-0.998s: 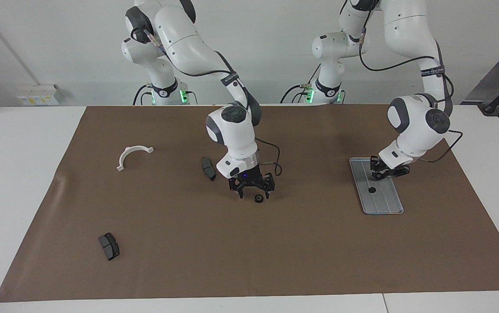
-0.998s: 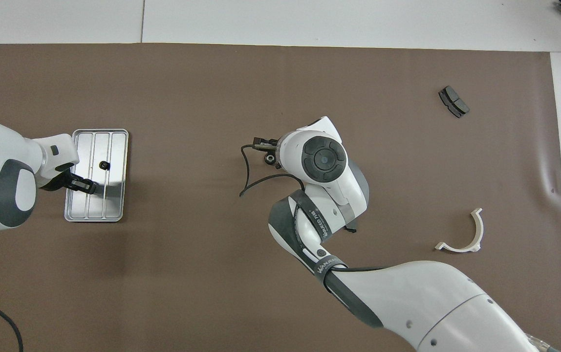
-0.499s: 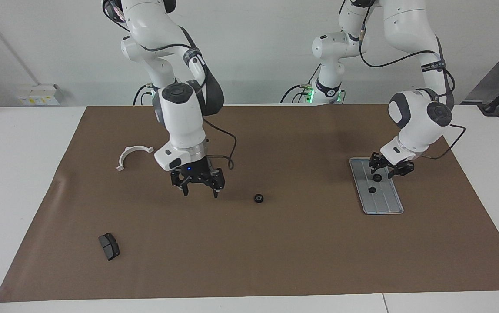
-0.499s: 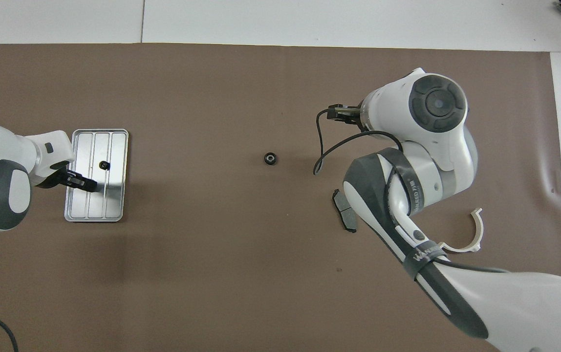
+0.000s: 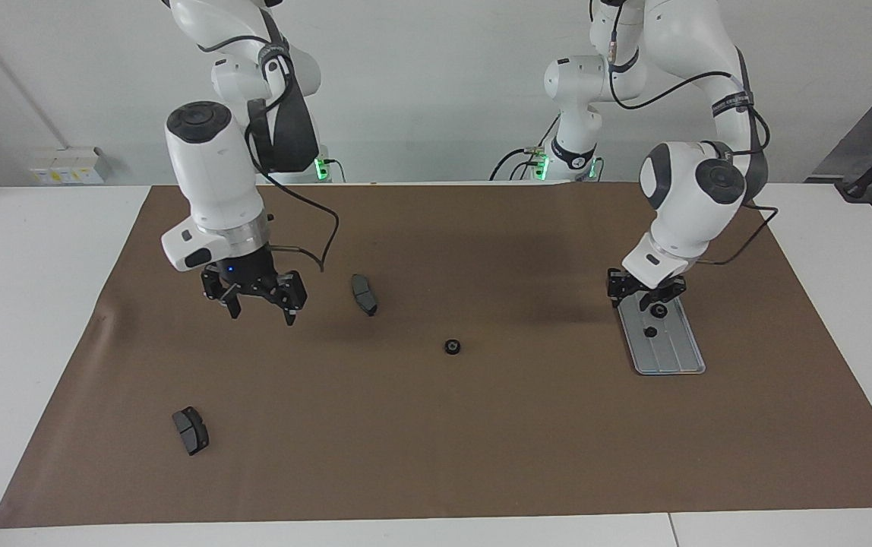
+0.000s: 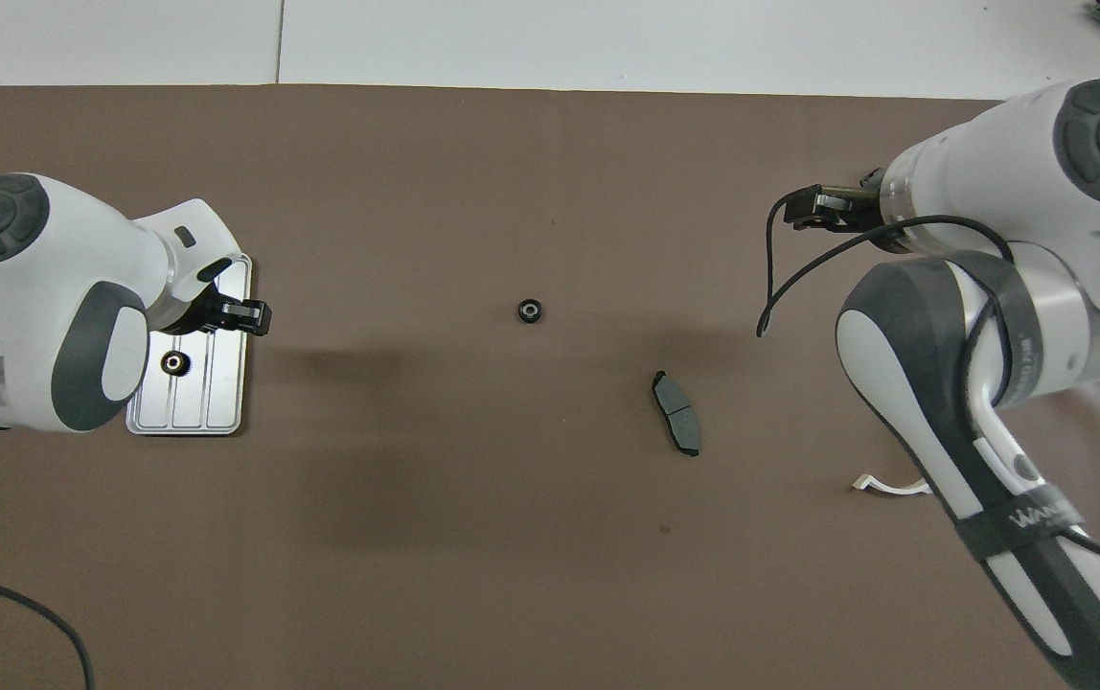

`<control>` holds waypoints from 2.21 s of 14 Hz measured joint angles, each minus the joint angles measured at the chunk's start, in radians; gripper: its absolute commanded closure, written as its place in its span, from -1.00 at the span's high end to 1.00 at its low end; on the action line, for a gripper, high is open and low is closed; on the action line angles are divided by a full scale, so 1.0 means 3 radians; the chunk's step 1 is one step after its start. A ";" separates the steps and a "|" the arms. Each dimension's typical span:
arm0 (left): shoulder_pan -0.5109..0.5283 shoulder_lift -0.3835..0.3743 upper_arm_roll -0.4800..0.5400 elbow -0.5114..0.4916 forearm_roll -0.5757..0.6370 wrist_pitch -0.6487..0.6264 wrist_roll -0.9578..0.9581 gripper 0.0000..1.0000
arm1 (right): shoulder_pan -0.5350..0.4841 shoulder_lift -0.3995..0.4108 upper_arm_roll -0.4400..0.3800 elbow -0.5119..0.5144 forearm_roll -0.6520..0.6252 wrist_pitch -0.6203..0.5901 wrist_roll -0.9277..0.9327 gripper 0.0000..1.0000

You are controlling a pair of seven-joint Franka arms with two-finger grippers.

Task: Pick bearing gear from pile to tray

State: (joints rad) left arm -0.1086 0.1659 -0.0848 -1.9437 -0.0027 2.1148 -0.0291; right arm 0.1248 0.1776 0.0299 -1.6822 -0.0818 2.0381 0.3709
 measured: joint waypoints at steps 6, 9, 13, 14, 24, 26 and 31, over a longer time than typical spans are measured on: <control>-0.0580 0.0086 -0.0007 0.0332 -0.0109 -0.0051 -0.1083 0.11 | -0.0216 -0.0469 -0.0001 0.0005 0.0022 -0.0691 -0.0431 1.00; -0.0843 0.0417 -0.0004 0.0907 -0.0132 -0.0346 -0.1560 0.11 | -0.0444 -0.0680 -0.0006 0.0008 0.0091 -0.1035 -0.0790 1.00; -0.1118 0.1042 0.0004 0.1652 -0.0132 -0.0469 -0.2025 0.10 | -0.0489 -0.0796 -0.0179 0.0162 0.0102 -0.1482 -0.1025 1.00; -0.1145 0.1148 0.0008 0.1761 -0.0132 -0.0470 -0.2087 0.10 | -0.0489 -0.0797 -0.0194 0.0222 0.0107 -0.1594 -0.1045 1.00; -0.1285 0.1593 0.0022 0.2178 -0.0131 -0.0412 -0.2267 0.10 | -0.0418 -0.0793 -0.0182 0.0210 0.0121 -0.1781 -0.1054 1.00; -0.1339 0.1687 0.0022 0.2177 -0.0127 -0.0346 -0.2271 0.10 | -0.0393 -0.0793 -0.0182 0.0210 0.0121 -0.1781 -0.1054 1.00; -0.1383 0.1755 0.0024 0.2126 -0.0122 -0.0273 -0.2327 0.10 | -0.0394 -0.0793 -0.0195 0.0210 0.0121 -0.1781 -0.1054 1.00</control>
State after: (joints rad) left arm -0.5235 0.6925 -0.0776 -1.3058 -0.0393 2.0329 -0.7270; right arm 0.0065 -0.0603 -0.0286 -1.6191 -0.0455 1.5036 0.0548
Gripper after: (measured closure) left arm 0.449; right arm 0.000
